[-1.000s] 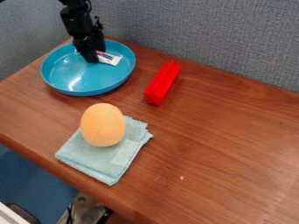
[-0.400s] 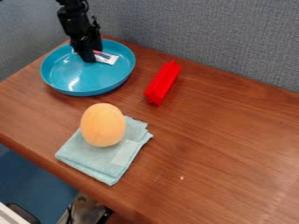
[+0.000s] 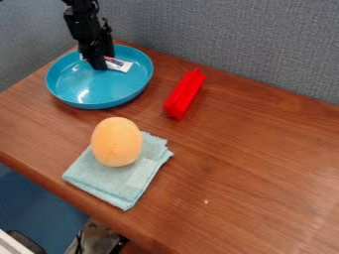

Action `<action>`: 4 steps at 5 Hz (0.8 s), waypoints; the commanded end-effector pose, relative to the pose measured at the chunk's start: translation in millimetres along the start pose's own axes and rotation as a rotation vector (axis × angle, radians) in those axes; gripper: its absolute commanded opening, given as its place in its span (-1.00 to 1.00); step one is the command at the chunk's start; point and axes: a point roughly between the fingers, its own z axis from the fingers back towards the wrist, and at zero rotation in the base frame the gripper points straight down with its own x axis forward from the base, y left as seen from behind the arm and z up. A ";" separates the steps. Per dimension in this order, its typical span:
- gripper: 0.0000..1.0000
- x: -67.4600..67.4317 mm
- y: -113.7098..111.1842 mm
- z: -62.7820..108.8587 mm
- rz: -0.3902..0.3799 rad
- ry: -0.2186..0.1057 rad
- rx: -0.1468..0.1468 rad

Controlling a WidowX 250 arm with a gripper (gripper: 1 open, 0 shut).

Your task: Put the toothpaste on the blue plate

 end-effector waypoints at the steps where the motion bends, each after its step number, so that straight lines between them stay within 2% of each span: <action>1: -1.00 22.1 19.5 -17.5 0.051 -0.006 0.051; 4: -1.00 12.4 14.1 -25.3 0.032 0.002 0.043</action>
